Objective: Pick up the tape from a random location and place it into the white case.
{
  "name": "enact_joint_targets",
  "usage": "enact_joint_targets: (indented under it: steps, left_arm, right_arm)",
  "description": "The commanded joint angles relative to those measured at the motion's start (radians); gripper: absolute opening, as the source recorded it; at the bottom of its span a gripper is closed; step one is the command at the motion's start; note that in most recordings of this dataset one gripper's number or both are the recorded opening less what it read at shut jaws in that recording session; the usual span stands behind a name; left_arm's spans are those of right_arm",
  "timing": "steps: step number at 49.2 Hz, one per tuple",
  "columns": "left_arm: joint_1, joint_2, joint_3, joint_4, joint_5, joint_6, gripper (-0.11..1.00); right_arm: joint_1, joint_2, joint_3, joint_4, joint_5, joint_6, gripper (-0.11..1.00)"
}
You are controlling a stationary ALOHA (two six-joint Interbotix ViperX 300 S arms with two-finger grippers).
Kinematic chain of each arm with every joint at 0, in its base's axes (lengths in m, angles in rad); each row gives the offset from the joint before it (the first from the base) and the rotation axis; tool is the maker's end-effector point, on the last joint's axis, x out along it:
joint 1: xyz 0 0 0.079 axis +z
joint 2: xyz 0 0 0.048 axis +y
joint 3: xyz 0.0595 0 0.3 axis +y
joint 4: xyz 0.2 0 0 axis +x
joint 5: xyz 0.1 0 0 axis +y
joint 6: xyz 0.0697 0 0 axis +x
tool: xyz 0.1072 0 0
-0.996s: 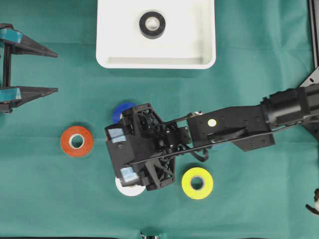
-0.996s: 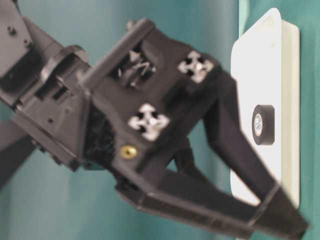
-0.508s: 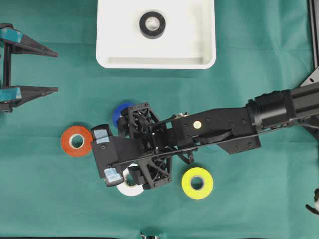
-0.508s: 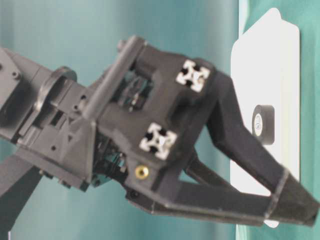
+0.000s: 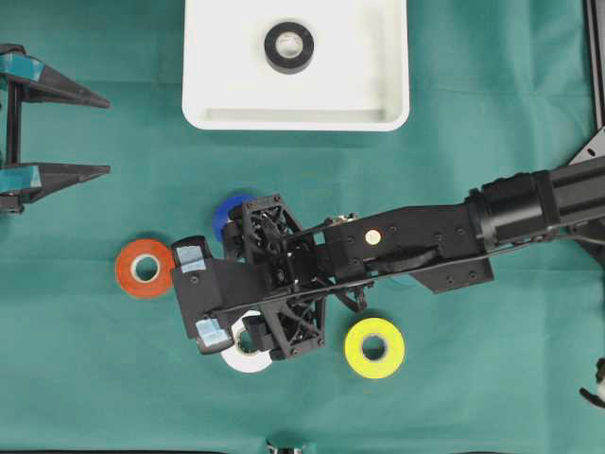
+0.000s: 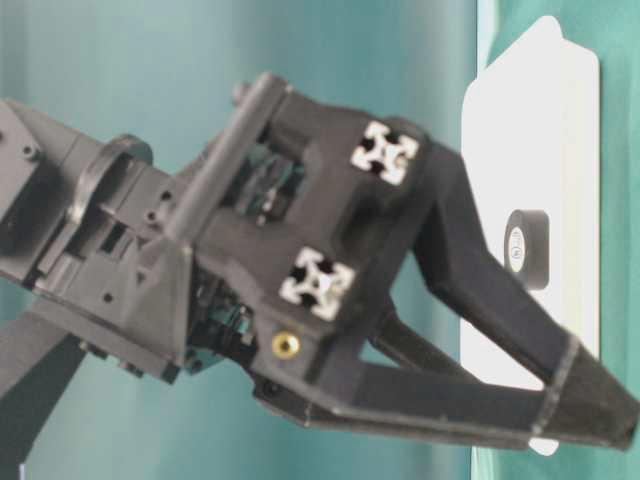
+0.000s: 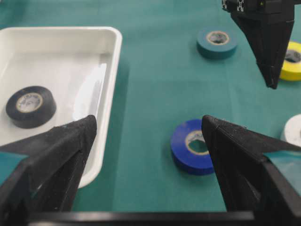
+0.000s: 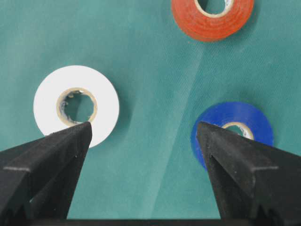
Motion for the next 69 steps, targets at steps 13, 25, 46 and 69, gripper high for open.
enact_joint_targets:
  steps: [13, 25, 46, 69]
  left_arm:
    - [0.003, 0.008, -0.008, -0.003, -0.003, 0.0, 0.98]
    - [0.003, 0.008, -0.009, -0.003, -0.003, 0.0, 0.98]
    - [0.003, 0.008, -0.008, -0.003, -0.003, 0.0, 0.98]
    - [0.005, 0.008, -0.006, -0.003, -0.003, 0.0, 0.98]
  right_arm:
    - [0.002, 0.032, -0.029, -0.002, -0.005, 0.014, 0.89]
    - [0.011, 0.064, -0.015, -0.009, -0.023, 0.038, 0.89]
    - [0.026, 0.15, -0.012, -0.009, -0.08, 0.067, 0.89]
    - [0.029, 0.256, -0.009, -0.009, -0.129, 0.087, 0.89]
